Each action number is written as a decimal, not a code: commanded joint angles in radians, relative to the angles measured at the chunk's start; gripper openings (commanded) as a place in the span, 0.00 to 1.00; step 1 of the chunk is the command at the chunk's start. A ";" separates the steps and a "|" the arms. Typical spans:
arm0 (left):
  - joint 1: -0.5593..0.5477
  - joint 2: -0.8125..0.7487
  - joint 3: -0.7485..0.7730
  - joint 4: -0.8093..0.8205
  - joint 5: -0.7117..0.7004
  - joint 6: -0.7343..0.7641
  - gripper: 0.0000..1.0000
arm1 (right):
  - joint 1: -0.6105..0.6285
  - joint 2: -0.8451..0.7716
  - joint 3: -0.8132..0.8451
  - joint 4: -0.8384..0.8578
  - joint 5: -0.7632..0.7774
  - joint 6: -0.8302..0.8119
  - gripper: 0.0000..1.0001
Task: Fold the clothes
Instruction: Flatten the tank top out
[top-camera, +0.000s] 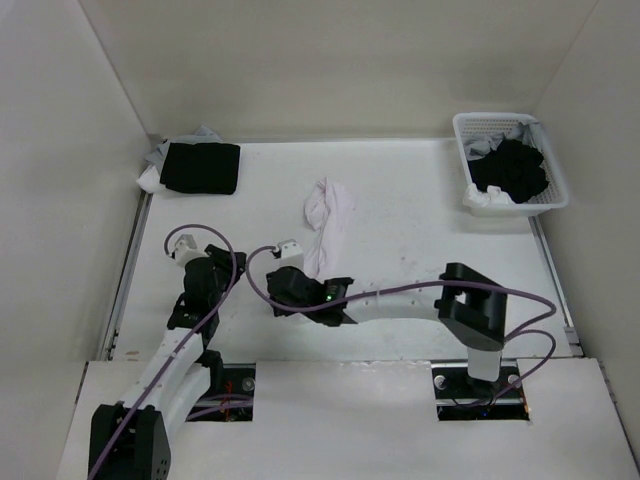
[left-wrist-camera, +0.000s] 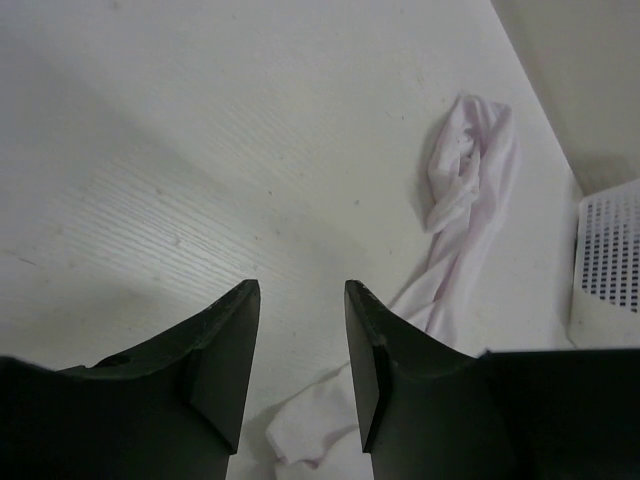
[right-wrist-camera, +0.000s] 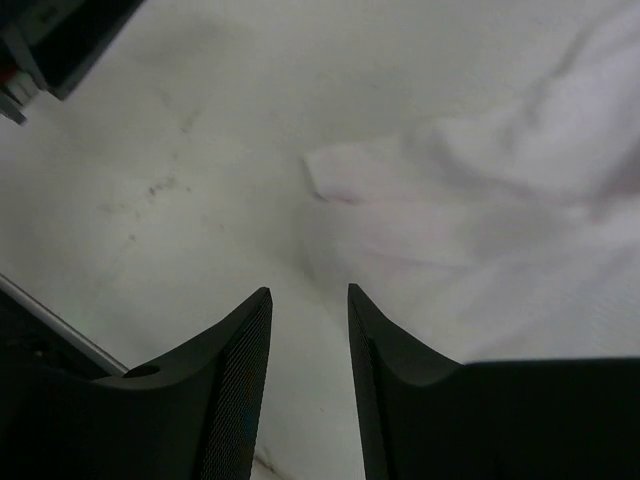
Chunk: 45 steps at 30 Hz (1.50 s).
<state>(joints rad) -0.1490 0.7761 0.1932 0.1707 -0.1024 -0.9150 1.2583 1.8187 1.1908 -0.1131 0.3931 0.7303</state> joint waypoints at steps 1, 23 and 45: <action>0.047 -0.035 -0.009 -0.026 -0.037 0.019 0.38 | 0.008 0.094 0.160 0.049 -0.014 -0.092 0.41; 0.001 0.023 -0.034 0.095 0.033 -0.024 0.40 | 0.005 0.278 0.293 -0.209 0.081 -0.034 0.39; -0.203 0.158 -0.020 0.023 0.121 0.036 0.42 | 0.008 0.188 0.135 -0.117 0.129 0.024 0.00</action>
<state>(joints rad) -0.3290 0.9104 0.1276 0.1989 -0.0128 -0.8890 1.2602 2.0373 1.3434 -0.2413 0.5137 0.7414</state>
